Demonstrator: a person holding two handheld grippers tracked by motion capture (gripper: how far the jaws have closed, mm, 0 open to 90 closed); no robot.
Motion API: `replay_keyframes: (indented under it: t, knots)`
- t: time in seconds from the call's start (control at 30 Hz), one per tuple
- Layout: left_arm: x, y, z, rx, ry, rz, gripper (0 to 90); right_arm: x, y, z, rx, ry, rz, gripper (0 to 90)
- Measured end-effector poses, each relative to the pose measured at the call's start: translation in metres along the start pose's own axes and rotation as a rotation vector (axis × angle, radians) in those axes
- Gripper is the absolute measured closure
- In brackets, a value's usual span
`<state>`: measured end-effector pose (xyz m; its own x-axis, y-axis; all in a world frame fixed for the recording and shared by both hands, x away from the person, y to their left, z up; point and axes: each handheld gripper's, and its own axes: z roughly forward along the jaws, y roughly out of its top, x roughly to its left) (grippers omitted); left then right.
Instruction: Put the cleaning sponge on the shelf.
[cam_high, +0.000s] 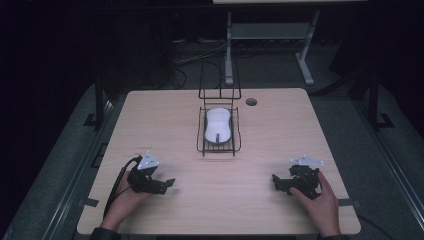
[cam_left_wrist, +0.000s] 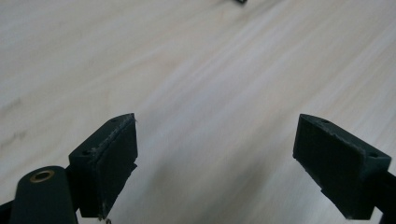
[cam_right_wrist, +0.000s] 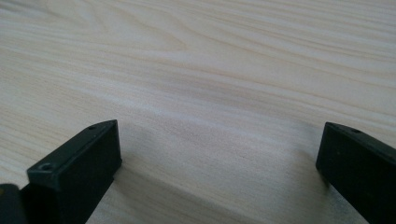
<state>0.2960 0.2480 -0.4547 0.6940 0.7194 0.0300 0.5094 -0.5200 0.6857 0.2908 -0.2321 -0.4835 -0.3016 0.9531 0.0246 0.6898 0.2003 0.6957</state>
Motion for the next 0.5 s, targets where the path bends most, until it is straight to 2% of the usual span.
replay_keyframes:
  t: [0.17, 0.33, 0.37, 0.5]
  knots:
    - [0.000, -0.012, 0.002, 0.051, 0.014, 0.014, 12.8, 0.000, 0.000, 0.000, 0.000, 0.000, 0.001, 0.0]
    - [0.002, -0.019, 0.002, 0.020, -0.011, -0.016, 12.7, 0.000, 0.000, 0.000, 0.000, 0.000, 0.001, 0.0]
    - [0.004, -0.022, 0.002, -0.004, -0.017, -0.011, 12.6, 0.000, 0.000, 0.000, 0.000, 0.000, 0.001, 0.0]
    - [0.005, -0.027, 0.002, -0.043, -0.025, -0.002, 12.8, 0.000, 0.000, 0.000, 0.000, 0.000, 0.000, 0.0]
